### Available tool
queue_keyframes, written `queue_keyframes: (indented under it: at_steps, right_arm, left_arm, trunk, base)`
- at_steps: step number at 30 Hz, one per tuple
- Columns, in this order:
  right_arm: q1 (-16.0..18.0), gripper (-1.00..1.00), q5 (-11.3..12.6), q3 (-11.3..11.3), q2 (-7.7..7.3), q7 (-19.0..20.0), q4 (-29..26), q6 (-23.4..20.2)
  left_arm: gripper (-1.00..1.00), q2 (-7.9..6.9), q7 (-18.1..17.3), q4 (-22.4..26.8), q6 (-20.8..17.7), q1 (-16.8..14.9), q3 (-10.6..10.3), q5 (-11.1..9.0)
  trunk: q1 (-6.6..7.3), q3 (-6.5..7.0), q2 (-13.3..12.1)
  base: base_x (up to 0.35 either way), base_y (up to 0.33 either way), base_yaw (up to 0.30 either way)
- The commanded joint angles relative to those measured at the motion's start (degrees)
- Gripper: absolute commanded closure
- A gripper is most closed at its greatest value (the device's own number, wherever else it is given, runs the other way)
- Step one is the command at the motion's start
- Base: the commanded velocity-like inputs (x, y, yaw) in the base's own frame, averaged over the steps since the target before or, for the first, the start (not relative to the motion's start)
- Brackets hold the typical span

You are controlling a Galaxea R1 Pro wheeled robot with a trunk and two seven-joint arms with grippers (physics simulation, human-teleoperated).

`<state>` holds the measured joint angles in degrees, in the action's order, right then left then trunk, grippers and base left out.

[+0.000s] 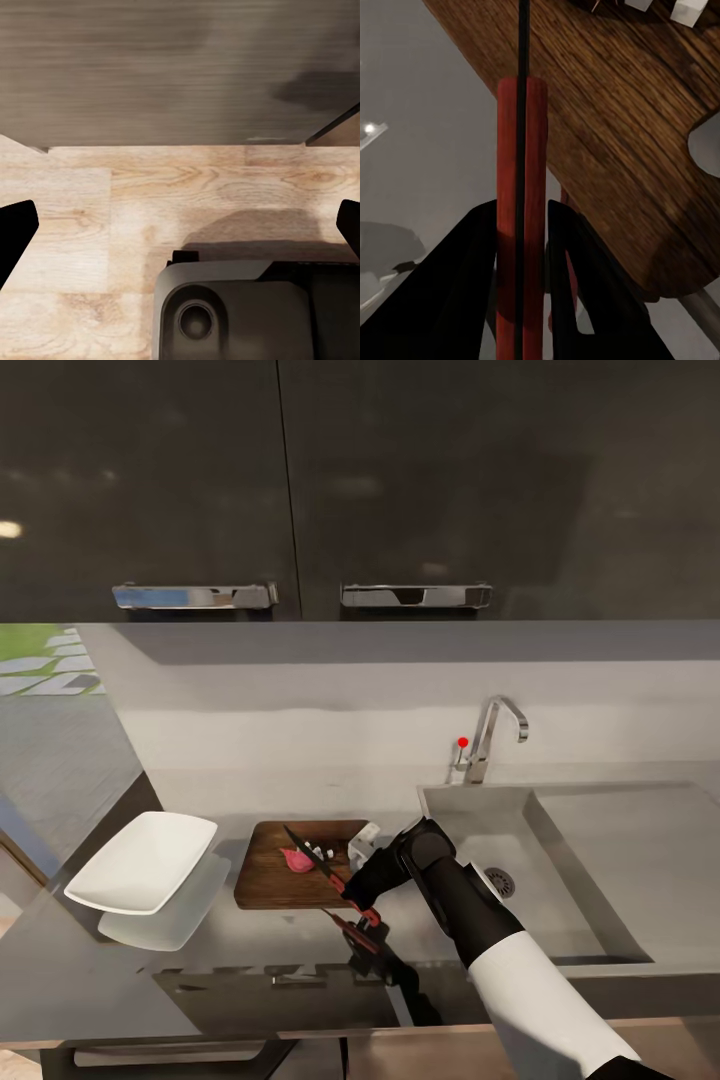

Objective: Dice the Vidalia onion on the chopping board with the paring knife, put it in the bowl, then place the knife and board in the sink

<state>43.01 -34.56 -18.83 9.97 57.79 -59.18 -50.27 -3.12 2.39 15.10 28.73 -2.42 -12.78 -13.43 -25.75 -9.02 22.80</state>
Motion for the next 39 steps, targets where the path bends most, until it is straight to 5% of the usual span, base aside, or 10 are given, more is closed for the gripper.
queue_keyframes:
  at_steps: [1,26,32,36,39]
  right_arm:
    - [0.1,1.00,-0.5,0.0,0.02,0.6,-0.1,-0.2]
    - [0.1,1.00,-0.6,0.5,0.02,1.4,-0.3,-0.1]
    - [0.1,1.00,-0.4,4.9,-0.34,6.5,-6.2,-0.2]
    - [0.1,1.00,-0.4,8.0,-4.12,7.2,-7.9,-0.3]
    - [0.1,1.00,-0.6,9.5,-4.76,7.2,-8.3,-0.3]
  left_arm:
    - [-1.00,-0.04,0.2,0.0,0.2,0.0,-0.5,-0.4]
    - [-1.00,-0.04,0.2,-0.1,0.2,0.0,-0.5,-0.4]
    - [-1.00,-0.04,0.2,-0.1,0.2,0.0,-0.5,-0.4]
    - [-1.00,-0.04,0.2,-0.1,0.2,0.0,-0.5,-0.4]
    - [-1.00,-0.04,0.2,-0.1,0.2,0.0,-0.5,-0.4]
  trunk:
    - [-0.03,-0.16,0.1]
    - [-0.03,-0.52,0.1]
    - [-0.03,-0.52,0.1]
    - [-0.03,-0.52,0.1]
    - [-0.03,-0.52,0.1]
  base:
    - [0.000,0.000,0.000]
    - [0.000,0.000,0.000]
    - [0.000,0.000,0.000]
    - [0.000,0.000,0.000]
    - [0.000,0.000,0.000]
